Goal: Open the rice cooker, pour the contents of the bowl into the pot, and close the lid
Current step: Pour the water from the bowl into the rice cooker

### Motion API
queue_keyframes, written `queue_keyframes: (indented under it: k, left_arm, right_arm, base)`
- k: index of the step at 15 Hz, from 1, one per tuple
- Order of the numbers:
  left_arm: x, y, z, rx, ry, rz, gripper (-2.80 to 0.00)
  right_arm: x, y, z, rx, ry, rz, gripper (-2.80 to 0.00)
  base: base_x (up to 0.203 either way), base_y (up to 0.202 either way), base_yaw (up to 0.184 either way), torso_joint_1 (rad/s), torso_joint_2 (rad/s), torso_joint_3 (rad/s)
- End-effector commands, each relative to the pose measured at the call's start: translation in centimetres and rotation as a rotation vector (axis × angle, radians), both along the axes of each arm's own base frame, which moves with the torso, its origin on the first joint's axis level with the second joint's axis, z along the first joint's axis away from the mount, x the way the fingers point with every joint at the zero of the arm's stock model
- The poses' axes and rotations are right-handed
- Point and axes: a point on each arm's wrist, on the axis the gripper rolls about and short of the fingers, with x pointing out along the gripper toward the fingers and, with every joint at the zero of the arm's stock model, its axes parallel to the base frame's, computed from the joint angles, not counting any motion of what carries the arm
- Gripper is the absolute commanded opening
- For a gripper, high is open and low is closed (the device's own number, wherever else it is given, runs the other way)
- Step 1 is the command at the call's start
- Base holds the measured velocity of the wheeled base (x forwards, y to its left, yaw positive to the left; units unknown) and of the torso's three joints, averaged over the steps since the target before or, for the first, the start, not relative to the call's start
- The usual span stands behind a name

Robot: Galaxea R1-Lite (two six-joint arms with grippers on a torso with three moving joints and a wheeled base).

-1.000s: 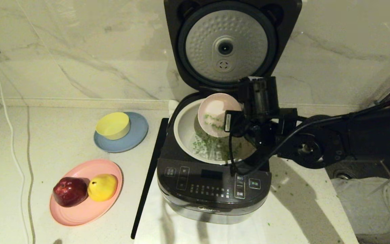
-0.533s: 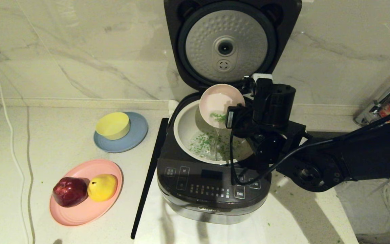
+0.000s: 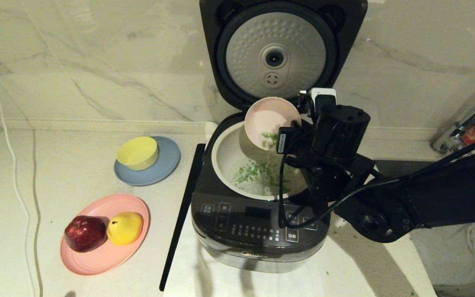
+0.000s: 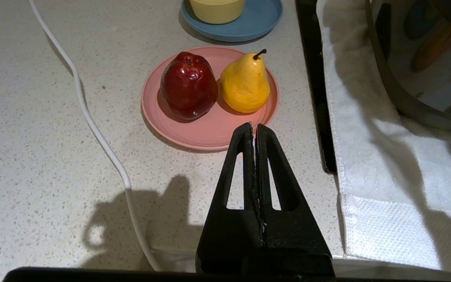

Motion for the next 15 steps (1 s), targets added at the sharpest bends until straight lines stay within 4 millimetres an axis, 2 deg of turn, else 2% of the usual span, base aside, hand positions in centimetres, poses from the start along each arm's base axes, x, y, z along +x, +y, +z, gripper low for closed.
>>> queue_keyframes:
  k: [1, 7, 10, 11, 15]
  left_arm:
    - [0.1, 0.0, -0.2, 0.0, 0.008, 0.001, -2.8]
    - [0.1, 0.0, -0.2, 0.0, 0.008, 0.001, -2.8]
    - [0.1, 0.0, -0.2, 0.0, 0.008, 0.0, -2.8]
    - [0.1, 0.0, -0.2, 0.0, 0.008, 0.001, -2.8]
    - [0.1, 0.0, -0.2, 0.0, 0.008, -0.001, -2.8]
  right_arm:
    - [0.0, 0.0, 0.3, 0.001, -0.014, -0.003, -2.8]
    - [0.0, 0.7, 0.0, -0.023, -0.086, -0.022, -2.8]
    - [-0.2, 0.5, 1.1, -0.01, -0.103, -0.04, -2.8]
    - [-0.4, 0.3, 2.1, -0.011, -0.099, -0.045, -2.8]
    - [-2.0, -0.7, 4.4, -0.022, 0.013, -0.02, -2.8]
  base:
    - [0.0, 0.0, 0.0, 0.0, 0.0, 0.0]
    - [0.0, 0.0, 0.0, 0.0, 0.0, 0.0]
    - [0.0, 0.0, 0.0, 0.0, 0.0, 0.0]
    - [0.0, 0.0, 0.0, 0.0, 0.0, 0.0]
    - [0.0, 0.0, 0.0, 0.0, 0.0, 0.0]
